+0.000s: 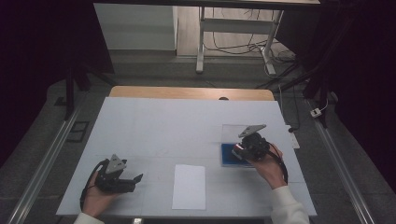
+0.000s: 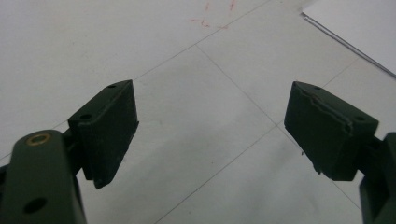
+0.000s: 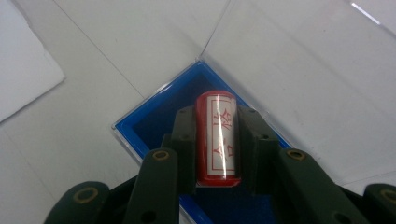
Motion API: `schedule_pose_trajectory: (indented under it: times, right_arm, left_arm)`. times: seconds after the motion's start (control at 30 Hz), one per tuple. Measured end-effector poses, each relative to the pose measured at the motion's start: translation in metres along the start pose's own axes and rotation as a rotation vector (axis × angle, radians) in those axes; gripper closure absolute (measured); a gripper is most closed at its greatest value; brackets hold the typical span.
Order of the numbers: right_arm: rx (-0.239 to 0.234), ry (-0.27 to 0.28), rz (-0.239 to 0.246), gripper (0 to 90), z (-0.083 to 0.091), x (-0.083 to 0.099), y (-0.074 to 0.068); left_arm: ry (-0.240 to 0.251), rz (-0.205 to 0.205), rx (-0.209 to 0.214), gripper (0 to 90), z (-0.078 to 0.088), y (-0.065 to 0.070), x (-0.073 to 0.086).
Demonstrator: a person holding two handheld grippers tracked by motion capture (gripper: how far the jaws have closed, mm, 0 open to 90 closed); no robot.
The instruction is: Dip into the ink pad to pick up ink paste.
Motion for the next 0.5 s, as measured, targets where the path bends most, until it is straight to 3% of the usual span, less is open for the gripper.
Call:
schedule_pose_trajectory:
  times: [0.5]
  right_arm:
    - [0.017, -0.047, 0.003, 69.8, -0.0058, 0.0029, 0.0000]
  left_arm:
    - [-0.004, -0.005, 0.004, 17.6, -0.0010, 0.0009, 0.0003]
Point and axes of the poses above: each handheld gripper's, and its own axes: z roughly backward along the jaws, x roughly out of its underside, y roughly to its right, the point moved 10 cm from there along -z, roughly forward along the jaws, and after that the axes turned 5 degrees about -x, right-handed, at the moved point
